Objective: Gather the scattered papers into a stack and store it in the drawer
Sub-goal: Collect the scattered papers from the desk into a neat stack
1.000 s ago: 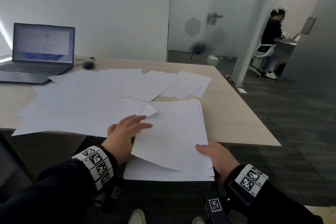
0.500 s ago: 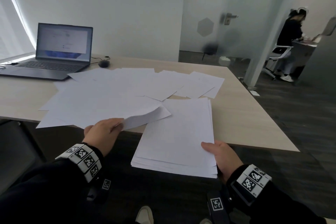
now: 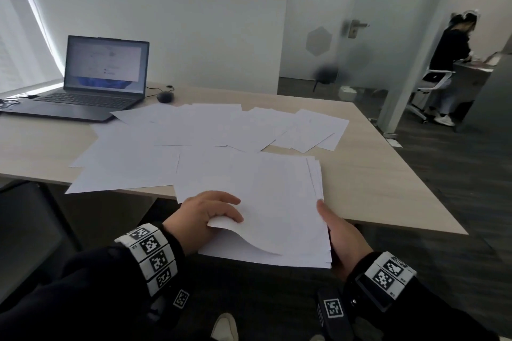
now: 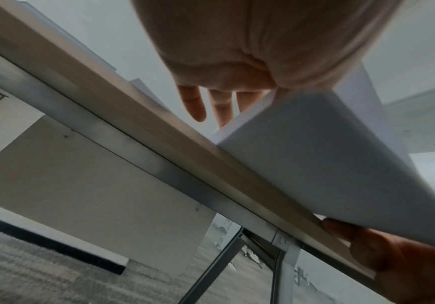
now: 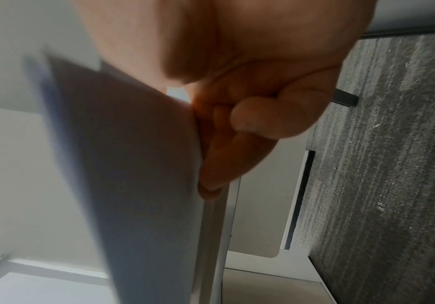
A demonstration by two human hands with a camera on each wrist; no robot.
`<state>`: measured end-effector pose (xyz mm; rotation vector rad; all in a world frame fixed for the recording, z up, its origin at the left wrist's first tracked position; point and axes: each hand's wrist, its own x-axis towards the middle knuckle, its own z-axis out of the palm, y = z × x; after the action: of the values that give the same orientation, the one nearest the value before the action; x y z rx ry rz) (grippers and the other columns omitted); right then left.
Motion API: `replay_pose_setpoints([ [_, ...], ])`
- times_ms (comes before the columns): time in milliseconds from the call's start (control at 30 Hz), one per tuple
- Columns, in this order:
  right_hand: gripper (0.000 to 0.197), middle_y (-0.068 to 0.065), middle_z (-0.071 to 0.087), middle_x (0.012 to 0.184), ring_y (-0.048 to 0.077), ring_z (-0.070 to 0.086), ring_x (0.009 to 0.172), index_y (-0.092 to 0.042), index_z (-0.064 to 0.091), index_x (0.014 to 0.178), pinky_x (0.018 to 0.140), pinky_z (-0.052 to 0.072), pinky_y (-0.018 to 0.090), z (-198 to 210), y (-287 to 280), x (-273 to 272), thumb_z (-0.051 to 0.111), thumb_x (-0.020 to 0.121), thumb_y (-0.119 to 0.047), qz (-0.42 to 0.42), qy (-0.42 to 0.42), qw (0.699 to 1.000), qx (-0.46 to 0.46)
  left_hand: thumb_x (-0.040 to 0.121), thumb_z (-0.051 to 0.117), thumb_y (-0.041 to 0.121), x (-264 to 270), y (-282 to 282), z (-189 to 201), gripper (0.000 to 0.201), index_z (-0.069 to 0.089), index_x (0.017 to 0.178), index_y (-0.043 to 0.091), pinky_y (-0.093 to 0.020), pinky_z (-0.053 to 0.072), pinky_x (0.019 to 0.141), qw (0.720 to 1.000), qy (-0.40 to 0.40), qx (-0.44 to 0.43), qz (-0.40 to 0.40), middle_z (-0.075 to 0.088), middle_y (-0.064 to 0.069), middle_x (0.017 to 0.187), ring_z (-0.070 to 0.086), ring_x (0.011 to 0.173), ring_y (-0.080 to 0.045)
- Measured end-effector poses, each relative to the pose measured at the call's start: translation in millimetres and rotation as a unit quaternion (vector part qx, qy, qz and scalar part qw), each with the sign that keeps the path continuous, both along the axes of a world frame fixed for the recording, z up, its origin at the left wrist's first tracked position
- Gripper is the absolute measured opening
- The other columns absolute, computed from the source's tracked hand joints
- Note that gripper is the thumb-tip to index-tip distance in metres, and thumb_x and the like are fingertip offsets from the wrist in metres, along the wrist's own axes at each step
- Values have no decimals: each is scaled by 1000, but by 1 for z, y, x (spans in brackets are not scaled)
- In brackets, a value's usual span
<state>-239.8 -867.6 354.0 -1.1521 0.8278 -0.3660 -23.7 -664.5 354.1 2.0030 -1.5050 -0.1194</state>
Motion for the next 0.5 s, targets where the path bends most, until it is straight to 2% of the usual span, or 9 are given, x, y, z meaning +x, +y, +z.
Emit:
replay_pose_setpoints([
  [67, 35, 21, 75, 108, 38, 71, 103, 5, 68, 116, 98, 52, 50, -1, 1, 1, 60, 96, -23, 21, 6, 999, -28, 77, 52, 17, -1, -3, 0, 65, 47, 102, 76, -45, 31, 112, 1000, -11, 19, 11, 44, 35, 134, 38, 134, 3],
  [100, 32, 22, 75, 107, 39, 71, 102, 7, 67, 116, 97, 53, 50, 0, 1, 1, 60, 95, -16, 25, 11, 999, -44, 76, 52, 14, 1, -5, 1, 72, 42, 109, 77, -46, 27, 115, 999, -19, 24, 30, 38, 35, 140, 30, 139, 3],
  [167, 26, 22, 76, 104, 38, 72, 97, 7, 68, 112, 88, 57, 44, 2, 0, 0, 59, 95, -11, 22, 12, 998, -62, 77, 50, 2, 8, -4, 5, 86, 32, 127, 69, -48, 14, 119, 993, -21, 57, 97, 23, 34, 150, 11, 145, 2],
  [233, 23, 21, 76, 101, 37, 73, 94, 6, 70, 108, 82, 57, 41, 4, -1, 0, 58, 96, -10, 13, 14, 997, -68, 75, 43, -2, 17, 1, 9, 91, 23, 143, 56, -43, 3, 121, 979, -5, 115, 170, 15, 30, 155, 3, 146, 1],
  [267, 23, 22, 76, 101, 38, 73, 95, 6, 70, 107, 85, 57, 42, 4, -2, 0, 59, 95, -10, 10, 15, 997, -71, 75, 43, 0, 22, 5, 9, 91, 18, 146, 51, -40, 2, 120, 971, -15, 143, 192, 15, 27, 157, 3, 147, -1],
  [333, 22, 22, 76, 101, 39, 72, 95, 6, 70, 105, 88, 56, 44, 4, -4, -1, 59, 95, -10, 7, 14, 997, -73, 80, 48, 12, 30, 13, 7, 82, 17, 148, 47, -39, 7, 117, 958, -70, 171, 219, 24, 22, 155, 13, 146, -7],
  [400, 20, 22, 76, 100, 38, 72, 93, 5, 70, 103, 82, 57, 40, 5, -3, -2, 59, 95, -10, 2, 11, 997, -72, 85, 50, 24, 36, 20, 6, 66, 28, 144, 47, -42, 18, 113, 948, -120, 162, 245, 37, 17, 145, 28, 137, -14],
  [500, 22, 22, 76, 101, 40, 72, 97, 5, 70, 107, 77, 57, 37, 7, -3, -5, 58, 95, -10, -11, 4, 997, -73, 91, 46, 27, 45, 25, 8, 42, 53, 126, 48, -41, 29, 105, 945, -116, 119, 281, 50, 13, 121, 43, 119, -16],
])
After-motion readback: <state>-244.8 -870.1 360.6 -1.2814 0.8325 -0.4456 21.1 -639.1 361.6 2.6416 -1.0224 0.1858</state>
